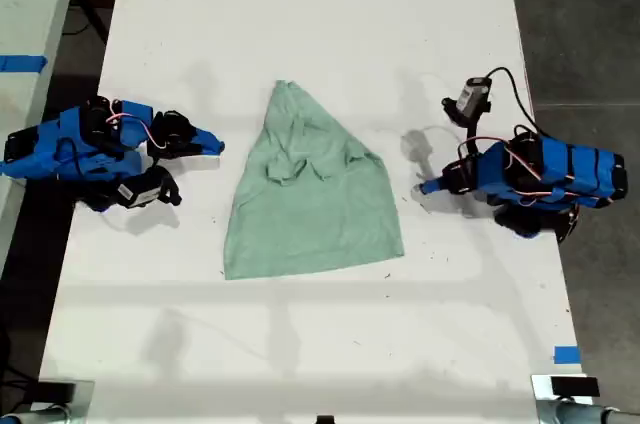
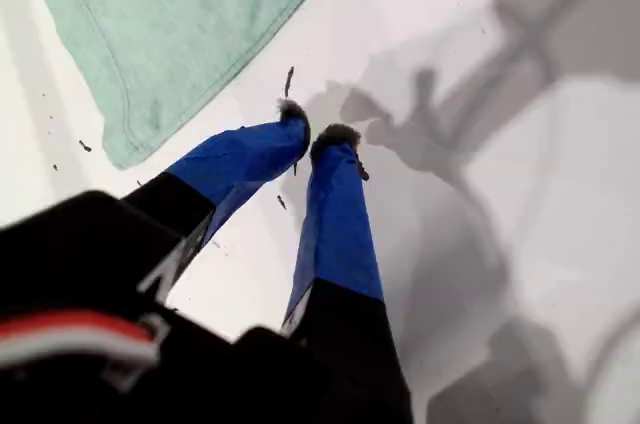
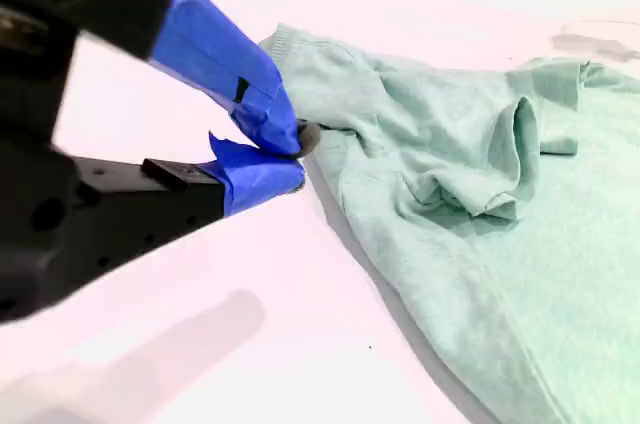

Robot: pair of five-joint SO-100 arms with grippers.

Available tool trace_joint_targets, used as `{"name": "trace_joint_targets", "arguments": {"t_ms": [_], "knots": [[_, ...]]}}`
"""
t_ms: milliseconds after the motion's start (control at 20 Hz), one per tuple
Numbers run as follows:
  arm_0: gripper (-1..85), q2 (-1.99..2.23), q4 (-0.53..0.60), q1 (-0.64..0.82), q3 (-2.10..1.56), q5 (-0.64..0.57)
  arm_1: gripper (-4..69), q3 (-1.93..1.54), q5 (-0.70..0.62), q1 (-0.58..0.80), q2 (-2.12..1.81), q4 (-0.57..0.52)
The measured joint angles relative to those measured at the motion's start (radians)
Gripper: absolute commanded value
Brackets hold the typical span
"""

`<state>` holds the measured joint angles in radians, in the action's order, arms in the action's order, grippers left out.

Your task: Fold t shirt

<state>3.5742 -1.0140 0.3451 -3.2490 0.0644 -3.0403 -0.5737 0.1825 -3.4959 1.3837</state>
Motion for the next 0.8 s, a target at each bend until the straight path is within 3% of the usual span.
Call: {"name": "trace_joint_targets", "arguments": {"t_ms": [200,800], "knots": [[-0.2,0.000,0.000,0.000,0.000,0.000,4.6,0.000,-0.002,0.017,0.000,0.000],[-0.2,0.000,0.000,0.003,0.000,0.000,1.7,0.000,-0.002,0.031,0.000,0.000]]}}
